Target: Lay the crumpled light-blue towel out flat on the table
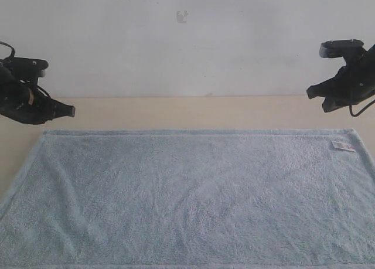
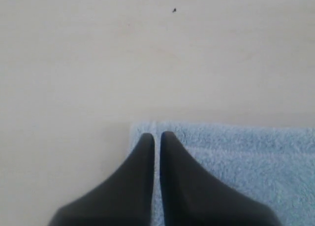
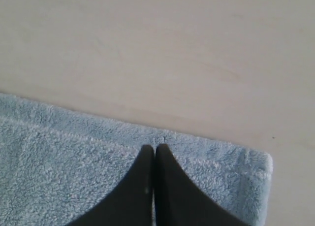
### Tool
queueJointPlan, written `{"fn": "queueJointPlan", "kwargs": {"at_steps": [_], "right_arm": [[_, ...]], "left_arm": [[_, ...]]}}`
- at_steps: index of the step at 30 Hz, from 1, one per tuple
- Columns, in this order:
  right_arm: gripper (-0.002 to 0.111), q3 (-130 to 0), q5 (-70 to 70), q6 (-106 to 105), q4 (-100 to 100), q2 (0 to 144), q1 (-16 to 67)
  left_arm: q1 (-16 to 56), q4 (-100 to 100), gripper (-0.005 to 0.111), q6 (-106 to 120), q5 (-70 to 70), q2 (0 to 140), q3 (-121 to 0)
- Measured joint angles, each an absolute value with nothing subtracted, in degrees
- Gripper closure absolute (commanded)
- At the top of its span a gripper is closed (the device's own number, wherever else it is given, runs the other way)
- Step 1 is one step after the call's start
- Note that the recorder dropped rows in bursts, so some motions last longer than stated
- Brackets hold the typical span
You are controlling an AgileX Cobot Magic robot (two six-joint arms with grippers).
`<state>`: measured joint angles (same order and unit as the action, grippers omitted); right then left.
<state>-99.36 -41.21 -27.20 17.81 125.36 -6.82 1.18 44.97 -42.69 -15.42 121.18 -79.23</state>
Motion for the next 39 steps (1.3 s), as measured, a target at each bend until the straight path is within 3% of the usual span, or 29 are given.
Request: {"fn": "queueJointPlan", "kwargs": {"at_steps": [18,39], "right_arm": [[0.108,-99.27,-40.96,-11.61,-5.19,129.82,-6.82],[0.108,-99.80,-35.78,-3.46,-14.39,134.92,-6.82]], "left_arm": [[1.18,44.97,0.103,-41.80,-15.58,121.18,-75.24],[1.18,44.97,0.103,-40.30,-17.15,121.18,-75.24]]}}
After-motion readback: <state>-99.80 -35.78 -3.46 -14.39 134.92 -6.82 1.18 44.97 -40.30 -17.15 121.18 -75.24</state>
